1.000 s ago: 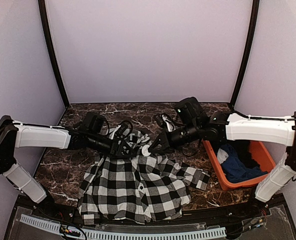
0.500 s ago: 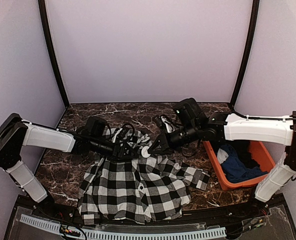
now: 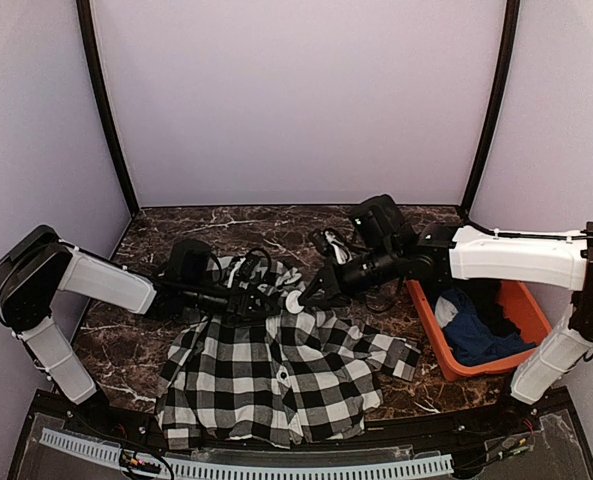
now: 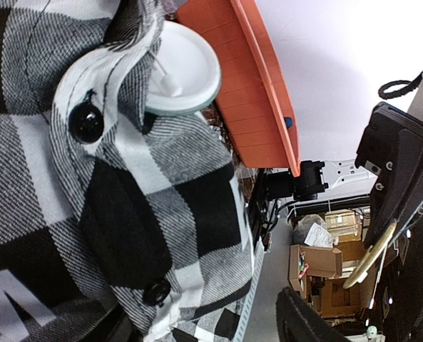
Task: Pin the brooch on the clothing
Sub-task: Cross the brooch on the flattened clothing.
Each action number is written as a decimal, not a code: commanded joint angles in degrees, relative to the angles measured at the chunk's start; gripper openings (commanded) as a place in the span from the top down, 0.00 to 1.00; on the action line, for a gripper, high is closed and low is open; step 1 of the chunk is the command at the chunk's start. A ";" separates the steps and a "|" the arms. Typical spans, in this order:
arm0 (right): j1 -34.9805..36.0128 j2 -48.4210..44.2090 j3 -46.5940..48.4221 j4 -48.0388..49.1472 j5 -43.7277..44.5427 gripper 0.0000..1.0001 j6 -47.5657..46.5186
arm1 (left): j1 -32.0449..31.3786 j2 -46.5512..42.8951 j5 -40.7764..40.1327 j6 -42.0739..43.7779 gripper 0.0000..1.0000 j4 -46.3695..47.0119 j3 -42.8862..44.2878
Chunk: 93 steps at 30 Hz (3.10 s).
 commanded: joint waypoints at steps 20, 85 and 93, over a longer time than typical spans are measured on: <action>-0.57 1.98 -0.03 -6.71 -0.72 1.00 -0.51 | 0.07 3.40 3.66 -12.73 0.99 21.59 -3.97; 0.60 18.85 18.03 -20.94 -2.89 1.00 1.65 | -4.51 -7.95 -2.58 8.10 0.99 1.06 -0.95; 2.36 20.70 21.97 -27.85 -1.23 1.00 -3.26 | -4.68 -8.35 -3.51 10.13 0.99 -2.25 -0.02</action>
